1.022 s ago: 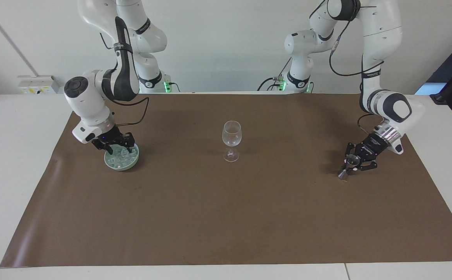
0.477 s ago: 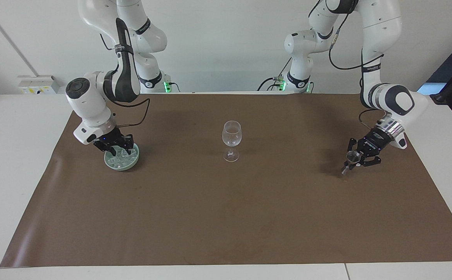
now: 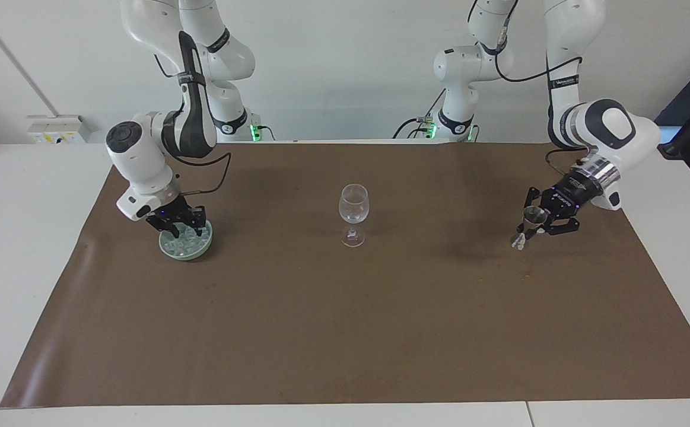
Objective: Pour wine and add ice with both arms
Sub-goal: 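Lift the silver jigger with the left gripper toward the wine glass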
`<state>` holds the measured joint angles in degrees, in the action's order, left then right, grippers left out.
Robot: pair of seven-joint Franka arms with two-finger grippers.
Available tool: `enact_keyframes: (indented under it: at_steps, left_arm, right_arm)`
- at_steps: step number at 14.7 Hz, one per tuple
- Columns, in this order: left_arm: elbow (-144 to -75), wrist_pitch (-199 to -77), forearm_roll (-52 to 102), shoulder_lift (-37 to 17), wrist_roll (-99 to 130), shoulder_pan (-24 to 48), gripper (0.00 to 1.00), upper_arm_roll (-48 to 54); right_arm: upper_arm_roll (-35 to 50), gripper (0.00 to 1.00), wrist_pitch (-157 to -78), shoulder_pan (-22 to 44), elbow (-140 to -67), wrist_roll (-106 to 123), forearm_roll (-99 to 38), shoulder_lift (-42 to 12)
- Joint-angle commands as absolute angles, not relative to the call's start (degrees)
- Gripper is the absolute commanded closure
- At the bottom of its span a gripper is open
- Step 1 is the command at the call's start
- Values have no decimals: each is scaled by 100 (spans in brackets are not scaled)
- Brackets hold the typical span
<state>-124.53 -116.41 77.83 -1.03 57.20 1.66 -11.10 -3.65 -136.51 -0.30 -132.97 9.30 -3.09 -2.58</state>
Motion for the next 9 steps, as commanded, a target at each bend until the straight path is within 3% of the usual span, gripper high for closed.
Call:
enact_keyframes:
  at_steps: [1, 6, 9]
  left_arm:
    - [-12516, -11698, 7744, 254, 6274, 702, 100, -1169]
    - [-12165, -11803, 6866, 422, 7302, 1553, 100, -1108]
    - [-12085, -12496, 6303, 475, 7935, 1924, 100, -696]
  right_arm:
    - [-343, 38, -13816, -79, -13359, 1142, -396, -308]
    - [-343, 40, -13825, -88, -13368, 1151, -396, -308]
    - [-343, 40, -13834, -97, -13368, 1151, -396, -325]
